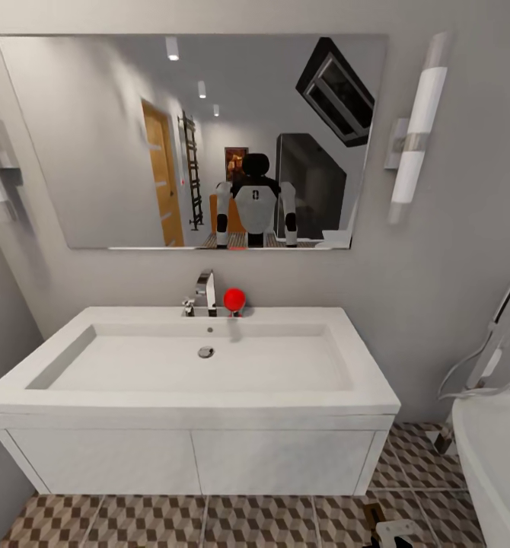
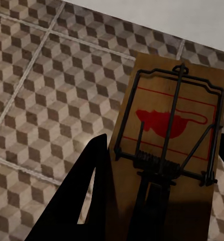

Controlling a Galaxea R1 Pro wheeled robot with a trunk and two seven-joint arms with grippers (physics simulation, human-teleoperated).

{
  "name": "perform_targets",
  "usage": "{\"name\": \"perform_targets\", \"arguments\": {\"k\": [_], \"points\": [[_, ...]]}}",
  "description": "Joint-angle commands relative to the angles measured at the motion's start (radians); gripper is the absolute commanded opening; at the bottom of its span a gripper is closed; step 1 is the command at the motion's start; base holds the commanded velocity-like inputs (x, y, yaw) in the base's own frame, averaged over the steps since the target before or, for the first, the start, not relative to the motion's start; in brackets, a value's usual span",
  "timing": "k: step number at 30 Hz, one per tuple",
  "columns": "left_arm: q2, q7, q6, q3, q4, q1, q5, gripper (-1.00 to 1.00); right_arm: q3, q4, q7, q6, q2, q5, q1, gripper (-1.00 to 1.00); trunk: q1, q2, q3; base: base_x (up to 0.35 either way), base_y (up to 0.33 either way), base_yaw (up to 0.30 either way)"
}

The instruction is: Take the four mousetraps from the cabinet in the bathroom and place them on the bathroom floor. Make sure all four end up on the same floor surface, and ensure that at least two of them are either under or directly next to the same bathroom sink.

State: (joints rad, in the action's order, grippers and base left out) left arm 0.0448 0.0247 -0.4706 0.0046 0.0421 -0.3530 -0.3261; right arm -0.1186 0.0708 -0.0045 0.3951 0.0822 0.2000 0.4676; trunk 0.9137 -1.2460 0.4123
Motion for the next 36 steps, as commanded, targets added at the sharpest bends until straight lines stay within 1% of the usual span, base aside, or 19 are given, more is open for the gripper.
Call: {"name": "perform_targets", "arguments": {"k": [1, 5, 14, 21, 32, 34, 36], "points": [[0.001, 0.003, -0.006, 0.000, 0.004, -0.002, 0.004, -1.00, -0.009, 0.004, 0.001, 0.007, 0.000, 0.007, 0.002, -1.00, 0.004, -0.008, 0.004, 0.000, 0.000, 0.000], [0.008, 0.003, -0.006, 0.001, 0.004, -0.002, 0.003, -1.00, -0.008, 0.004, 0.001, 0.007, 0.001, 0.007, 0.002, -1.00, 0.019, -0.036, 0.017, 0.000, 0.000, 0.000], [0.010, 0.004, -0.006, 0.002, 0.004, -0.002, 0.005, -1.00, -0.008, 0.004, -0.004, 0.007, 0.000, 0.008, 0.002, -1.00, 0.054, -0.099, 0.045, 0.000, 0.000, 0.000], [0.000, 0.003, -0.003, -0.002, 0.004, -0.002, 0.007, -1.00, -0.008, 0.004, -0.008, 0.007, -0.001, 0.007, 0.002, -1.00, 0.081, -0.148, 0.067, 0.000, 0.000, 0.000], [-0.003, 0.003, -0.004, -0.005, 0.002, -0.002, 0.003, -1.00, -0.007, 0.004, -0.003, 0.007, -0.001, 0.007, 0.002, -1.00, 0.123, -0.225, 0.101, 0.000, 0.000, 0.000], [-0.001, 0.003, -0.003, -0.007, -0.012, -0.001, 0.003, -1.00, -0.007, 0.004, -0.001, 0.006, -0.001, 0.008, 0.002, -1.00, 0.130, -0.239, 0.108, 0.000, 0.000, 0.000], [-0.003, 0.003, 0.004, -0.008, -0.061, -0.001, 0.006, -1.00, -0.006, 0.004, 0.000, 0.006, -0.001, 0.010, 0.002, -1.00, 0.138, -0.253, 0.114, 0.000, 0.000, 0.000]]}}
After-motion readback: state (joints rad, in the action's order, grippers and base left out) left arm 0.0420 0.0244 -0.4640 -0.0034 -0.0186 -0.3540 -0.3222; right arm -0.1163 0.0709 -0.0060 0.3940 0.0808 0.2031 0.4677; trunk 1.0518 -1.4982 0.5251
